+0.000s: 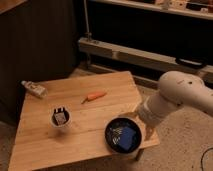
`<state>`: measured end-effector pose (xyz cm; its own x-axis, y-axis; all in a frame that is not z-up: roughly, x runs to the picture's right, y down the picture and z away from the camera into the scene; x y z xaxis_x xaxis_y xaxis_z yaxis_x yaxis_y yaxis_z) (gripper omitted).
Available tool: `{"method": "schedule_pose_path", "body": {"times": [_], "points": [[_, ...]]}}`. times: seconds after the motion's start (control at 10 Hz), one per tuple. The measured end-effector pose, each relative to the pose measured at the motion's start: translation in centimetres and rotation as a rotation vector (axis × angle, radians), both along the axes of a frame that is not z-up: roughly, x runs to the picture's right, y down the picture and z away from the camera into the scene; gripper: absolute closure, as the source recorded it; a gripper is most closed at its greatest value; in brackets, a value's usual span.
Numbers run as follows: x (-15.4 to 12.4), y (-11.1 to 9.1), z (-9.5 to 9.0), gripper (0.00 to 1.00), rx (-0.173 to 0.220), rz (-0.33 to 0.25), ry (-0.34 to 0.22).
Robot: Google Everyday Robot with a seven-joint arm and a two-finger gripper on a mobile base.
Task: Pick up the ceramic bowl
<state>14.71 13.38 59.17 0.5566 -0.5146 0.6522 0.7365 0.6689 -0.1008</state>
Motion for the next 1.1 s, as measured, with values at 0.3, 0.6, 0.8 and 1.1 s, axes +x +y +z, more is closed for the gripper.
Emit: {"method": "schedule_pose_path", "body": {"times": [0.3,0.6,0.8,1.1], "points": [[8.3,-0.2,1.5,0.2,0.148,0.046,0.009],[13.9,0.9,5.1,0.2,0.281,0.036,-0.082],[14.0,1.8,7.3,0.2,0.34,-0.011,-0.221],[10.3,1.3,8.1,0.2,0.327,-0.072,-0.324]]}}
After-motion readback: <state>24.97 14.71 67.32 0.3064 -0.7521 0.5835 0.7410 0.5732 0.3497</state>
